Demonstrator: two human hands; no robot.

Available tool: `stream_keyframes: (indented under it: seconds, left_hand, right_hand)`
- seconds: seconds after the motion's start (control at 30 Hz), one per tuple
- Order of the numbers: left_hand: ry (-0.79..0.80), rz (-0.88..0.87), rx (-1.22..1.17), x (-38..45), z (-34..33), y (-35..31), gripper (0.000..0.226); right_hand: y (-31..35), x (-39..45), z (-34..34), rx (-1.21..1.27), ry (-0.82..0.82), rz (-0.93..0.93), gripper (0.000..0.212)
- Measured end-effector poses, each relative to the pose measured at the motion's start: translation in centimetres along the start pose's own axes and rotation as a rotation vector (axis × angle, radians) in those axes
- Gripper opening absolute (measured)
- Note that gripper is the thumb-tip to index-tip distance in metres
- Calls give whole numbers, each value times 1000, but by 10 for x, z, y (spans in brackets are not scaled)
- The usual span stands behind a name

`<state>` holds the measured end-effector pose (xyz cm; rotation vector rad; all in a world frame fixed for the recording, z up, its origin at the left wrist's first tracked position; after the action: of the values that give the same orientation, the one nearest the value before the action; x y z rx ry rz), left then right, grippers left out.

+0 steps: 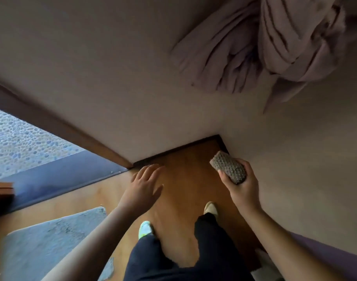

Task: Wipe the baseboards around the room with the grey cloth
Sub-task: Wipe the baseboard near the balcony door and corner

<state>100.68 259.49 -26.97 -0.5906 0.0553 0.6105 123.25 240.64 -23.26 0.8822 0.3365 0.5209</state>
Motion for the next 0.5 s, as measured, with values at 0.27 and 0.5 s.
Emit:
stream_keyframes:
  seconds: [0.27,0.5]
  left_hand:
    - [-37,12,61,65,-74,21,72]
    - [-26,-15,52,97,-190,109,83]
  right_hand:
    - [-68,94,-42,-23,45,-14,49]
    - [-191,99,-156,-68,39,-104,54]
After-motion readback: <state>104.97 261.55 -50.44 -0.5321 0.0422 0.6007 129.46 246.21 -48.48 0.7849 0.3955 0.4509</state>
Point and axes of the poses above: each hand's wrist, its own x-axis towards the middle knuckle, its own z-axis out of the back of the hand, y = z × x, the point moved 9 cm from there along x, towards the middle knuckle, and after that the axes turned 11 degrees about -x, right-handed, at the moved point
